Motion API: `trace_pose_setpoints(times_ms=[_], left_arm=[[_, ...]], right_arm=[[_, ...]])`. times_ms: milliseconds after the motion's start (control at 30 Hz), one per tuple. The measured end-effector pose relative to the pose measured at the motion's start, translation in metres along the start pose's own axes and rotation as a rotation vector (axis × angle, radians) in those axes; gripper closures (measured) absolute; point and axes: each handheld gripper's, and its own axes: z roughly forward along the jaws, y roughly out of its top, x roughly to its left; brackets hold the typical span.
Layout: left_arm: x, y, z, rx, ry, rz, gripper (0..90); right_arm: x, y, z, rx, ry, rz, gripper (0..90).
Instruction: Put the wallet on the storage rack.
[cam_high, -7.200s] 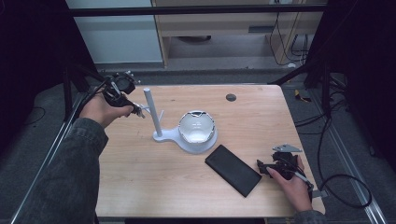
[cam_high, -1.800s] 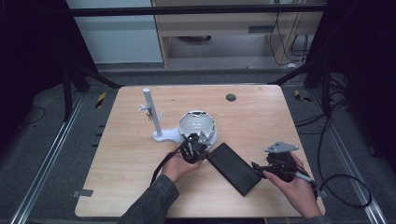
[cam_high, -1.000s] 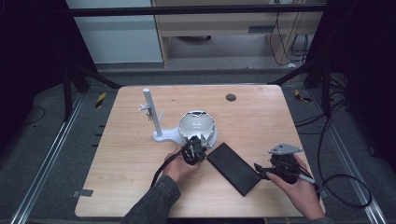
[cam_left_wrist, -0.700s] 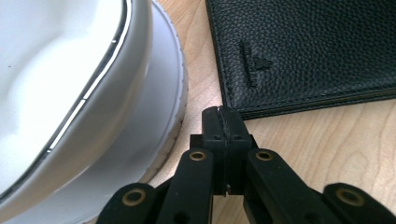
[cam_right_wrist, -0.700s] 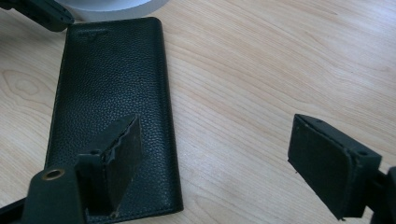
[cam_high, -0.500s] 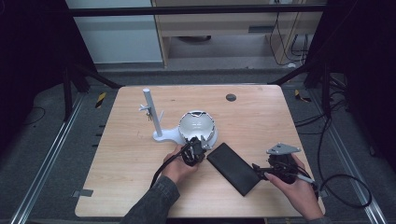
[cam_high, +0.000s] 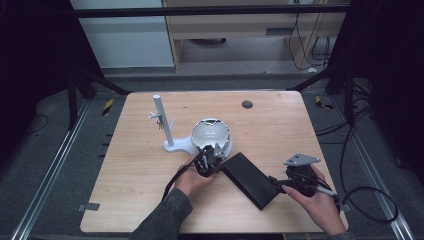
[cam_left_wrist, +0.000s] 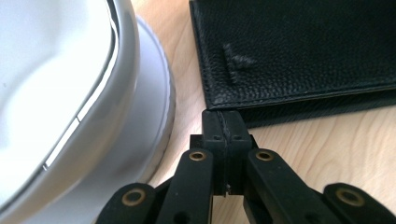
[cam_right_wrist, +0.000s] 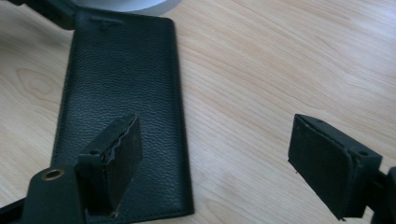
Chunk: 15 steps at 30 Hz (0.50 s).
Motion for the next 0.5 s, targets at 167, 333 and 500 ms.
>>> trace_pose_setpoints(times_ms=[167, 333, 500], left_arm=[[-0.002, 0.011, 0.0, -0.053, -0.032, -0.031, 90.0], [-0.01, 0.027, 0.004, -0.083, -0.067, -0.026, 90.0], [-0.018, 0.045, 0.007, -0.092, -0.071, -0.003, 89.8]], right_arm=[[0.013, 0.012, 0.003, 0.017, 0.035, -0.027, 15.9], [0.025, 0.027, 0.008, 0.048, 0.064, -0.068, 14.3], [0.034, 0.036, 0.016, 0.104, 0.086, -0.102, 12.9]])
